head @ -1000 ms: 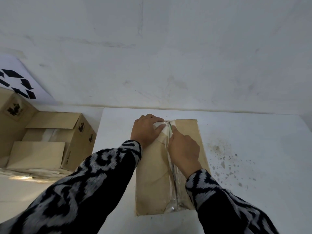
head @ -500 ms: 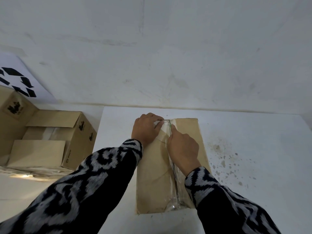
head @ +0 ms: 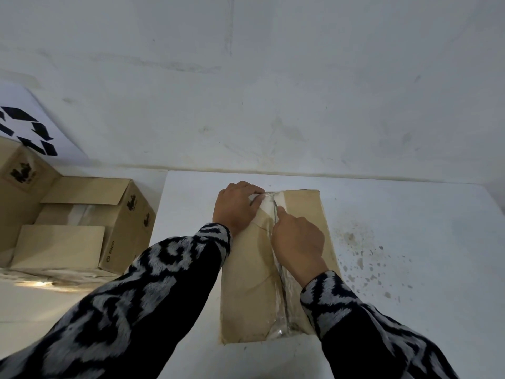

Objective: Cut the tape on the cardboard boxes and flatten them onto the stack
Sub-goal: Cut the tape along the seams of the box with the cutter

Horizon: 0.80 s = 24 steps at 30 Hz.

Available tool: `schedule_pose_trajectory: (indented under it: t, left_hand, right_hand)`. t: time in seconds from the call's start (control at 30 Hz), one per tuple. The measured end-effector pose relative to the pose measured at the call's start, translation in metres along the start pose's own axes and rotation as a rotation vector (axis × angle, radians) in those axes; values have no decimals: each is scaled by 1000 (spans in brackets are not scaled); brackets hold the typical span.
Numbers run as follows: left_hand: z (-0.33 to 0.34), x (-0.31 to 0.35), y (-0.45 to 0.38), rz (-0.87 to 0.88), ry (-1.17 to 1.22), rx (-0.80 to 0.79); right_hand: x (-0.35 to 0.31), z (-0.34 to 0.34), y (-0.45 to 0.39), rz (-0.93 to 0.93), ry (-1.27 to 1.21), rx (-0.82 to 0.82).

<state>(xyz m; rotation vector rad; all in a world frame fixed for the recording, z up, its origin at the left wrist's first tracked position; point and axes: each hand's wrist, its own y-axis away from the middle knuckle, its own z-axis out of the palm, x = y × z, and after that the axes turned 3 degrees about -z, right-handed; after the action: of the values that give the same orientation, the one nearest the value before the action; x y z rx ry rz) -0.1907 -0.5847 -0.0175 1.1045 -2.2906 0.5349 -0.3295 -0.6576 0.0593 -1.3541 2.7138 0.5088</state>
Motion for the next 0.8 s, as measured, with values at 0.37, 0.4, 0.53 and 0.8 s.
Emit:
schedule_pose_trajectory:
  t: [0.37, 0.4, 0.53, 0.8]
  left_hand:
    - [0, 1, 2, -16, 27, 3]
    - [-1, 2, 2, -17, 33, 7]
    - [-2, 2, 1, -15, 28, 8]
    - [0, 1, 1, -14, 22, 4]
  right_hand:
    - [-1, -1, 6, -19, 2, -16]
    - [0, -2, 9, -25, 9, -15]
    - [3, 1, 13, -27, -3, -21]
    - [8, -2, 16, -21, -29, -41]
